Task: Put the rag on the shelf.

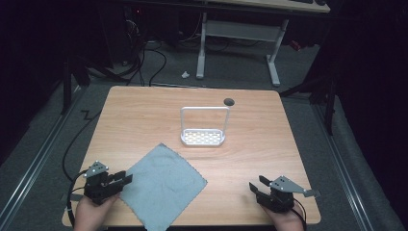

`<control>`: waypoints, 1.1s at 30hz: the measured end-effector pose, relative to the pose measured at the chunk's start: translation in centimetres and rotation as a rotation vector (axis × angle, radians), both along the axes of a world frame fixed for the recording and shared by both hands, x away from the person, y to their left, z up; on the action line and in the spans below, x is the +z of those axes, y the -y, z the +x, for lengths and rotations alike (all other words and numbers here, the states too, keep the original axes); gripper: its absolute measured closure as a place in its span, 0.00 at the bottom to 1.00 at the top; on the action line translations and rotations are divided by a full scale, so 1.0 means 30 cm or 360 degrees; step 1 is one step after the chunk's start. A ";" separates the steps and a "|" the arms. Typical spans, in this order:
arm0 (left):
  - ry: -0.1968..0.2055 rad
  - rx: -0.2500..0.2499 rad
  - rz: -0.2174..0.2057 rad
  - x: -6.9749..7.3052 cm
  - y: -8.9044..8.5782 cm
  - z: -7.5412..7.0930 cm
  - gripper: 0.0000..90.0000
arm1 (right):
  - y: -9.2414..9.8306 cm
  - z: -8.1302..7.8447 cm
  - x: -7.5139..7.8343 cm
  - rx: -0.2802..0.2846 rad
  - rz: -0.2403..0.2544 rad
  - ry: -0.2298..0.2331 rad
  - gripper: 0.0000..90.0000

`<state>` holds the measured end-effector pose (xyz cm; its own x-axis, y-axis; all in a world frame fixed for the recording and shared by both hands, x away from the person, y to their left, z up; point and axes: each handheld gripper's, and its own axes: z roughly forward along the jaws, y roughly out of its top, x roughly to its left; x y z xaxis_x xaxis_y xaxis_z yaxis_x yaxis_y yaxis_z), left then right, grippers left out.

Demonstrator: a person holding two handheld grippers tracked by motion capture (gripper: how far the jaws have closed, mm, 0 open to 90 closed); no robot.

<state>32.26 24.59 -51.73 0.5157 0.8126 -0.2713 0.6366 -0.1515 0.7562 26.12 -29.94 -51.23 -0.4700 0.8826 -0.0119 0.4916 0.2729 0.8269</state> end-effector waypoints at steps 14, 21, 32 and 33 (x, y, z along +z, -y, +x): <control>0.0020 -0.0034 0.0033 -0.009 0.012 -0.004 0.67 | 0.000 0.004 -0.008 0.0027 0.0040 -0.0020 0.58; 0.0060 -0.0021 0.0039 0.002 0.004 -0.007 0.79 | -0.022 -0.003 -0.007 0.0073 0.0044 -0.0017 0.64; 0.0059 -0.0038 0.0069 -0.004 -0.003 -0.004 0.84 | -0.138 0.000 0.004 0.0206 0.0026 -0.0069 0.81; 0.0067 -0.0043 0.0074 -0.002 0.000 -0.005 0.85 | -0.157 0.003 0.007 0.0229 0.0021 -0.0082 0.82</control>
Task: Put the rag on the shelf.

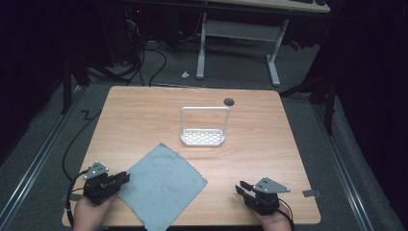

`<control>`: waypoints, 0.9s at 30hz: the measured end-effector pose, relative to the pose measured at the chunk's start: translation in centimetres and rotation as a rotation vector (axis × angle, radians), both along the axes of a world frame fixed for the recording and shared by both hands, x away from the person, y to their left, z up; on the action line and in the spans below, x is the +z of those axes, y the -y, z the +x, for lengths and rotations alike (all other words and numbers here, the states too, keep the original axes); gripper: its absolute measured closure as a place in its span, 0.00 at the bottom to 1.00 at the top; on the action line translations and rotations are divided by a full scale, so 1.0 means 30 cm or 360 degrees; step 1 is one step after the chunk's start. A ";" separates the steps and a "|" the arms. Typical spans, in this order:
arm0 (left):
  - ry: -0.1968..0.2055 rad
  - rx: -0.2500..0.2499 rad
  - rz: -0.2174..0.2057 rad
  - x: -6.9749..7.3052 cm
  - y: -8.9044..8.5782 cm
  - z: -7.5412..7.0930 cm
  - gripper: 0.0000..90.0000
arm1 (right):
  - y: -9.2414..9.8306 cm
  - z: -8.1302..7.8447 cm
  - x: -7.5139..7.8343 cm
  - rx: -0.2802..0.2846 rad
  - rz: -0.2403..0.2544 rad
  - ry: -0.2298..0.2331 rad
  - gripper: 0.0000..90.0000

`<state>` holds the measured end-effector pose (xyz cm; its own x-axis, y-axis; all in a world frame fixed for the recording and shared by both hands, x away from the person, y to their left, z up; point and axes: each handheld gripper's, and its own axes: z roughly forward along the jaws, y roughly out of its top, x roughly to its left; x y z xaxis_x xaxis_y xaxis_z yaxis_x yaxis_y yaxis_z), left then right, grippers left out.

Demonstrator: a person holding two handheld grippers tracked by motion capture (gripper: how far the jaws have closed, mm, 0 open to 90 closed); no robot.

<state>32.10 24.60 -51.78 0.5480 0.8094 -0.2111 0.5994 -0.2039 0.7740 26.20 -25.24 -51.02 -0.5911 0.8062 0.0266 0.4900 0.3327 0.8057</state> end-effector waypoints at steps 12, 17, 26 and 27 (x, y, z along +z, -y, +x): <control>-0.0014 -0.0014 0.0036 -0.004 -0.004 0.004 0.90 | -0.206 0.069 -0.011 0.0208 -0.0078 -0.0081 0.96; -0.0024 -0.0018 0.0048 -0.008 -0.008 0.007 0.94 | -0.272 0.086 -0.011 0.0280 -0.0102 -0.0070 1.00; -0.0115 0.0006 0.0176 -0.029 -0.002 0.017 1.00 | -0.416 0.127 -0.041 0.0423 -0.0185 -0.0117 1.00; -0.0124 0.0003 0.0192 -0.032 0.000 0.018 1.00 | -0.421 0.129 -0.046 0.0426 -0.0200 -0.0128 1.00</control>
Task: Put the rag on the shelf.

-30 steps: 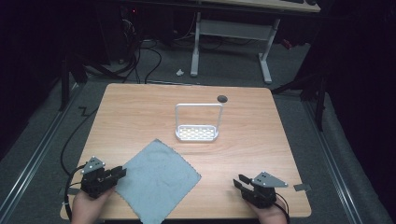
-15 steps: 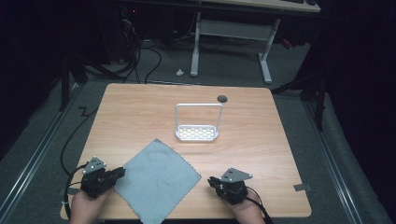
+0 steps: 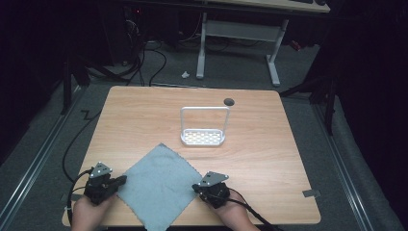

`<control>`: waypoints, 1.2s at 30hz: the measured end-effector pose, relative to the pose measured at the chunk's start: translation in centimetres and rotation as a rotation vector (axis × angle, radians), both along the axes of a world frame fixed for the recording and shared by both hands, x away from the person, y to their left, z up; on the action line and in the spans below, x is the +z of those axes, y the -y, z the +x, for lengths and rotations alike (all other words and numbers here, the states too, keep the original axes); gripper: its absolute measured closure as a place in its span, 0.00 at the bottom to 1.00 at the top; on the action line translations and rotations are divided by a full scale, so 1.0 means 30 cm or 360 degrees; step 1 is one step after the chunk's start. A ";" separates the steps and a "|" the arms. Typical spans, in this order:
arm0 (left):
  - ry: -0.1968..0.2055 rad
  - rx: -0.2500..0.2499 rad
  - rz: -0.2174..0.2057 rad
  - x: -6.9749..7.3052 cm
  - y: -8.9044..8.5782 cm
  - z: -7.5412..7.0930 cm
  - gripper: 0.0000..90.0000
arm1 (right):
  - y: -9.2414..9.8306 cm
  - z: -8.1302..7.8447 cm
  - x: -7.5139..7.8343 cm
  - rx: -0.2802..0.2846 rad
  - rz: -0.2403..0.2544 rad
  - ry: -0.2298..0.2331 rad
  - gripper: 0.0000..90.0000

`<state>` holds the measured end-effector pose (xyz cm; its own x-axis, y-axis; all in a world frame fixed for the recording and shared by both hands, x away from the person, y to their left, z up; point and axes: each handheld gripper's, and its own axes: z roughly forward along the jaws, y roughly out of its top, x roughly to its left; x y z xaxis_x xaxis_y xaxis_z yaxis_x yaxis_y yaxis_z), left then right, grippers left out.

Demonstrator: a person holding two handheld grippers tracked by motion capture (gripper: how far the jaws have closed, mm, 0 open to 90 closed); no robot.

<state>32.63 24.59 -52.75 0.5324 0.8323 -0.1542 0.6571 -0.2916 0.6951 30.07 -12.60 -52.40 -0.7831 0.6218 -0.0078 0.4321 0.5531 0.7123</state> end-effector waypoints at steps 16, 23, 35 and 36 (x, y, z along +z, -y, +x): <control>-0.0006 -0.0268 0.0072 0.012 0.121 -0.030 1.00 | 0.117 0.041 -0.003 -0.0130 -0.0026 -0.0027 1.00; -0.0039 -0.0473 0.0021 0.011 0.228 -0.065 1.00 | 0.222 0.082 -0.002 -0.0260 -0.0063 0.0014 1.00; 0.0061 -0.0602 0.0067 0.021 0.348 -0.104 0.93 | 0.294 0.109 0.023 -0.0394 -0.0010 0.0085 1.00; 0.0075 -0.0553 0.0054 0.020 0.347 -0.092 0.88 | 0.291 0.086 0.034 -0.0376 -0.0003 0.0100 1.00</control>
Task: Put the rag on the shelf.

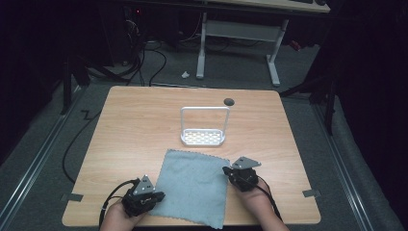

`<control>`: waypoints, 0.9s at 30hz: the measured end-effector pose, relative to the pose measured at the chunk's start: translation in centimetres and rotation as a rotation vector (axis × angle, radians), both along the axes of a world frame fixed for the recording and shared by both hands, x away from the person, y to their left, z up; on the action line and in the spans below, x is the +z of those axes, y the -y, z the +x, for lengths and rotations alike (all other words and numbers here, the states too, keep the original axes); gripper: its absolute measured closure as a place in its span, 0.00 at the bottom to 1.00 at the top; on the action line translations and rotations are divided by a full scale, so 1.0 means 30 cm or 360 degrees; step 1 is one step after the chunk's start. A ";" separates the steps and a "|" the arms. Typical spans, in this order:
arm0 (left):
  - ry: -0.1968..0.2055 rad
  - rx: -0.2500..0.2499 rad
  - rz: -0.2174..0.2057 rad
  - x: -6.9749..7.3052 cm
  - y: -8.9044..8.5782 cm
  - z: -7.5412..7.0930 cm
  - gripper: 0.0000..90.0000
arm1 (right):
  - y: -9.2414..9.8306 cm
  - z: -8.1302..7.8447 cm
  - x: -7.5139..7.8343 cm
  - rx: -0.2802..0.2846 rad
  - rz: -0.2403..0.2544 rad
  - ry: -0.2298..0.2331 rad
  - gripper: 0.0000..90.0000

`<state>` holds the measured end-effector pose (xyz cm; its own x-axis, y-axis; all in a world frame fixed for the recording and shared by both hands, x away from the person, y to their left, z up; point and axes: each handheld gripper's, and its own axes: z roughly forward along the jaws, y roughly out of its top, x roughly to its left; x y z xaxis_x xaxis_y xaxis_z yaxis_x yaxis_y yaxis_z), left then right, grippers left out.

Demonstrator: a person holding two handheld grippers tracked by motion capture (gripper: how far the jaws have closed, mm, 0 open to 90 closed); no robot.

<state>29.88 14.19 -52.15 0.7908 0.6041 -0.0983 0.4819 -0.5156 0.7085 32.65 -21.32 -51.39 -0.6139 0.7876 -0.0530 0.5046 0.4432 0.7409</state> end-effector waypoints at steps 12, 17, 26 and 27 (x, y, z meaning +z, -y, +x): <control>0.0008 0.0067 -0.0017 -0.018 0.031 0.030 0.90 | -0.044 -0.146 -0.039 0.0232 -0.0037 -0.0082 1.00; 0.0003 -0.0019 -0.0018 -0.017 0.074 0.002 0.91 | -0.008 -0.143 -0.038 0.0174 -0.0039 -0.0081 1.00; 0.0027 -0.0135 -0.0011 -0.017 0.140 -0.020 0.91 | 0.093 -0.145 -0.035 0.0072 -0.0001 -0.0119 1.00; 0.0031 -0.0139 -0.0005 -0.017 0.141 -0.020 0.91 | 0.094 -0.147 -0.036 0.0069 0.0007 -0.0121 1.00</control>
<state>29.29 9.97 -52.65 0.8423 0.5324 -0.0844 0.4215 -0.5528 0.7188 28.24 -24.15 -52.47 -0.6493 0.7605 -0.0014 0.5402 0.4626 0.7030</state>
